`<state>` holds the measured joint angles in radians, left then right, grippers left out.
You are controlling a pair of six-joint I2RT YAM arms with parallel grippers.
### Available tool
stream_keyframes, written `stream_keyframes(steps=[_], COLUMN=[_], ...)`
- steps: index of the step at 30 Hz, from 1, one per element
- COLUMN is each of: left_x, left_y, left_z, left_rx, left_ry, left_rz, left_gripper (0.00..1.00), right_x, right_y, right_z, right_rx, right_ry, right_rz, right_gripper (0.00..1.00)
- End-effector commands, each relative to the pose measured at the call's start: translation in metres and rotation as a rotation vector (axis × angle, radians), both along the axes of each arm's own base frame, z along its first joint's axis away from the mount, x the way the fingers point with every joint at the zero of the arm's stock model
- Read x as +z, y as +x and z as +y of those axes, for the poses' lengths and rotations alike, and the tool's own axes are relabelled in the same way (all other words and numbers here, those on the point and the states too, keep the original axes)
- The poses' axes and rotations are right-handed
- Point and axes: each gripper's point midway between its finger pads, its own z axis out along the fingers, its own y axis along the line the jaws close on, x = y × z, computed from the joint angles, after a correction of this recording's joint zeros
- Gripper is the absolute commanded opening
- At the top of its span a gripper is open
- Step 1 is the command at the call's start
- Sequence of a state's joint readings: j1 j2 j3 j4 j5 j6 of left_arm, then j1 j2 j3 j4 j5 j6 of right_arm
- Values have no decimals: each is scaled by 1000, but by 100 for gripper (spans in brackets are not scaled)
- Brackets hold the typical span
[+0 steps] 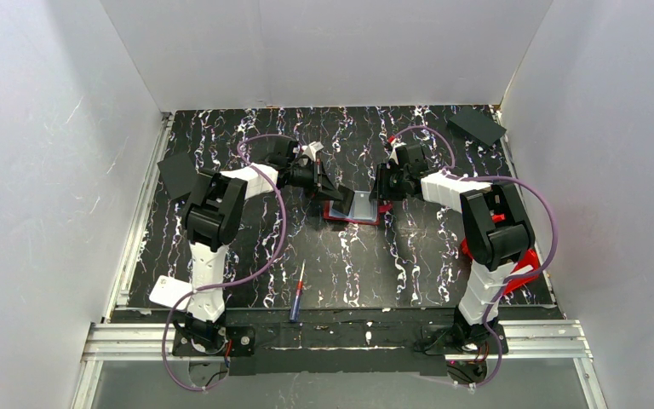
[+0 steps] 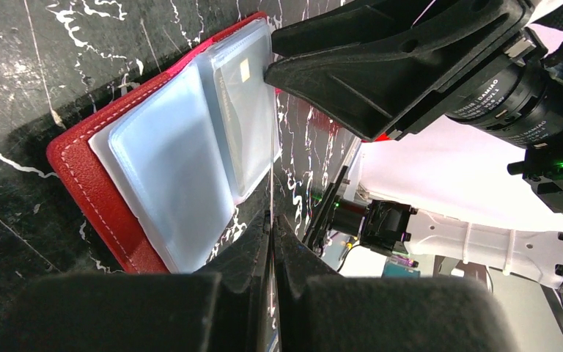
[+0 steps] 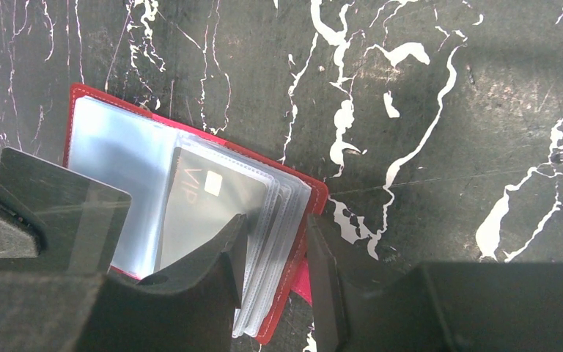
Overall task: Put the credit cards into the card holder
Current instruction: Insert the credit card into the card holder.
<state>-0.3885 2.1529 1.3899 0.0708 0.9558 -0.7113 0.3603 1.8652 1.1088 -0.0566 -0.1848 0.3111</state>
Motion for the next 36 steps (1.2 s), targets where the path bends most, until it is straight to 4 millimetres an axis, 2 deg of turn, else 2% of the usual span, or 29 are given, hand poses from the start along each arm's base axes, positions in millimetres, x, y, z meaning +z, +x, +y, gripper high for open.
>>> stream_keyframes(steps=[1, 21, 36], left_x=[10, -14, -22], left_y=[-1, -3, 2], left_z=[-4, -3, -8], left_rx=[-25, -31, -52], left_ry=[-31, -10, -25], left_rz=[2, 50, 50], left_gripper=[0, 0, 0], right_x=[-69, -69, -71], right_y=[-45, -46, -47], right_z=[-38, -37, -36], right_rx=[-11, -3, 4], right_ry=[-195, -189, -182], right_rz=[198, 200, 204], right_gripper=[41, 41, 41])
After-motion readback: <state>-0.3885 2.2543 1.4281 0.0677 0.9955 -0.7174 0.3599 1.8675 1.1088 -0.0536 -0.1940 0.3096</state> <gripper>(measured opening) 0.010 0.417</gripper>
